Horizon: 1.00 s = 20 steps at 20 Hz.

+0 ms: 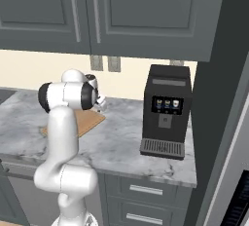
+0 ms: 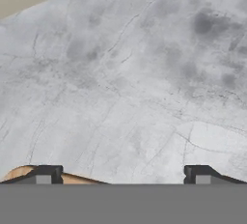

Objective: Move the cutting board and knife to the sink. Then move spray from the shelves to the counter.

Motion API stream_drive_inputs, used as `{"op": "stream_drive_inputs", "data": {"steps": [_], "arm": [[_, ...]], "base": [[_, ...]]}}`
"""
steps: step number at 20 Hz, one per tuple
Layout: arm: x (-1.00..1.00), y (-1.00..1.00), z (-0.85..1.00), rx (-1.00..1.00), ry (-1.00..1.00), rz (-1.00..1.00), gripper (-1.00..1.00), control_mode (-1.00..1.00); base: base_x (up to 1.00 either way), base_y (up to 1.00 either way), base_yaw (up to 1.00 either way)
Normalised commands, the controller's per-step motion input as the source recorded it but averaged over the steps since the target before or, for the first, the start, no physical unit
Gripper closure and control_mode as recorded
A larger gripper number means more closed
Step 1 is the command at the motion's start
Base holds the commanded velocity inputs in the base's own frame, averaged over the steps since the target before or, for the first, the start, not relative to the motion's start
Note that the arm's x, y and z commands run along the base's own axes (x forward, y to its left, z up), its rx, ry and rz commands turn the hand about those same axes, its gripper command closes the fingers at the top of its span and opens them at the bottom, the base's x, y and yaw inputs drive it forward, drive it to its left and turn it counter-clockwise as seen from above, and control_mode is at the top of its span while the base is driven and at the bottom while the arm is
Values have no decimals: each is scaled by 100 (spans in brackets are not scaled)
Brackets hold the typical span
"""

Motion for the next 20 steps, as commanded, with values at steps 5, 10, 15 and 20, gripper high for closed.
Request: {"op": "stream_drive_inputs", "data": {"steps": [5, 10, 15, 20], "arm": [[-46, 23, -28, 0, 0, -3, -100, -100], [-50, 22, -26, 1, 0, -5, -100, -100], [-50, 24, -25, 2, 0, -6, -100, -100], [-53, 27, -22, 4, 0, -6, -100, -100]], "base": [[0, 0, 0], [0, 0, 0], [0, 0, 0], [0, 0, 0]]}}
